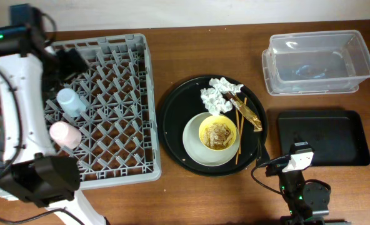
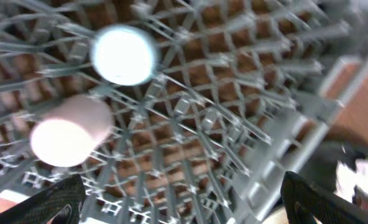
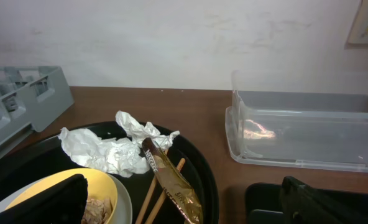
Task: Sort waste into correct bins and load items into the dishwasher rack
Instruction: 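Reach the right gripper to the crumpled white tissue and grasp it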
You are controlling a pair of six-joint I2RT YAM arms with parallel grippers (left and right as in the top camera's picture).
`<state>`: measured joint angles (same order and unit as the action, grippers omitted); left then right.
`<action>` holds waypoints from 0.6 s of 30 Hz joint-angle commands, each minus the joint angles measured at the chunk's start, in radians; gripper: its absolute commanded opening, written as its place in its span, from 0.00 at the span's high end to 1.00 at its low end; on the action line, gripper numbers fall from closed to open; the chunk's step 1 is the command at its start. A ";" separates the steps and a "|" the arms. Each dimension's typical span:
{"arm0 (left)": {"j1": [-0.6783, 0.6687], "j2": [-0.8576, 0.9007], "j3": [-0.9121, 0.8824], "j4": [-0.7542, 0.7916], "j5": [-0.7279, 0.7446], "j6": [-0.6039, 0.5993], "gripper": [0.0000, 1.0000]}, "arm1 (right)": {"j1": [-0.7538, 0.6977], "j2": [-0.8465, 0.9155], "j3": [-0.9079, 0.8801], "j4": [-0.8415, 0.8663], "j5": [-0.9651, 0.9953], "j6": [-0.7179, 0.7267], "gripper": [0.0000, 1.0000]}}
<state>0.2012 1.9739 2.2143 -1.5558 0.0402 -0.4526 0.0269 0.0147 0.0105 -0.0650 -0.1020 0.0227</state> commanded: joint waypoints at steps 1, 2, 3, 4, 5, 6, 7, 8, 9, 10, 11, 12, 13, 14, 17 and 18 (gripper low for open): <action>0.072 -0.008 0.004 -0.002 -0.011 0.013 0.01 | 0.006 -0.008 -0.005 0.061 -0.023 0.033 0.01; 0.089 -0.008 0.004 -0.002 -0.011 0.013 0.01 | 0.006 -0.008 -0.005 0.115 -0.118 0.117 0.01; 0.103 -0.008 0.004 -0.002 -0.011 0.013 0.01 | 0.006 -0.008 -0.005 0.166 -0.246 0.232 0.01; 0.112 -0.008 0.004 -0.002 -0.011 0.013 0.01 | 0.006 -0.008 -0.005 0.211 -0.414 0.385 0.01; 0.119 -0.008 0.004 -0.002 -0.011 0.013 0.01 | 0.006 -0.008 -0.005 0.233 -0.533 0.488 0.01; 0.125 -0.008 0.004 -0.002 -0.011 0.013 0.01 | 0.006 -0.008 -0.005 0.237 -0.661 0.584 0.01; 0.128 -0.008 0.004 -0.002 -0.011 0.013 0.01 | 0.006 -0.008 -0.005 0.254 -0.665 0.643 0.01; 0.129 -0.008 0.004 -0.002 -0.011 0.013 0.01 | 0.006 -0.008 -0.005 0.292 -0.641 0.711 0.01; 0.129 -0.008 0.004 -0.002 -0.011 0.013 0.01 | 0.006 -0.008 -0.005 0.339 -0.603 0.793 0.01; 0.129 -0.008 0.004 -0.002 -0.011 0.013 0.01 | 0.006 -0.008 -0.005 0.412 -0.562 0.863 0.01; 0.129 -0.008 0.004 -0.002 -0.011 0.013 0.01 | 0.006 -0.008 0.001 0.557 -0.470 0.903 0.01; 0.129 -0.008 0.004 -0.002 -0.011 0.013 0.01 | 0.005 -0.007 0.016 0.608 -0.426 0.902 0.01; 0.129 -0.008 0.004 -0.002 -0.011 0.013 0.01 | 0.006 -0.002 0.045 0.613 -0.381 0.901 0.01; 0.129 -0.008 0.004 -0.002 -0.011 0.013 0.01 | 0.005 0.015 0.103 0.569 -0.343 0.875 0.01; 0.129 -0.008 0.004 -0.002 -0.011 0.013 0.01 | 0.006 0.145 0.332 0.257 -0.346 0.581 0.01; 0.129 -0.008 0.004 -0.002 -0.011 0.013 0.01 | 0.006 0.211 0.415 0.121 -0.343 0.454 0.01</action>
<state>0.3260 1.9739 2.2143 -1.5574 0.0364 -0.4526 0.0273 0.0719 0.1944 0.2771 -0.5018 0.7666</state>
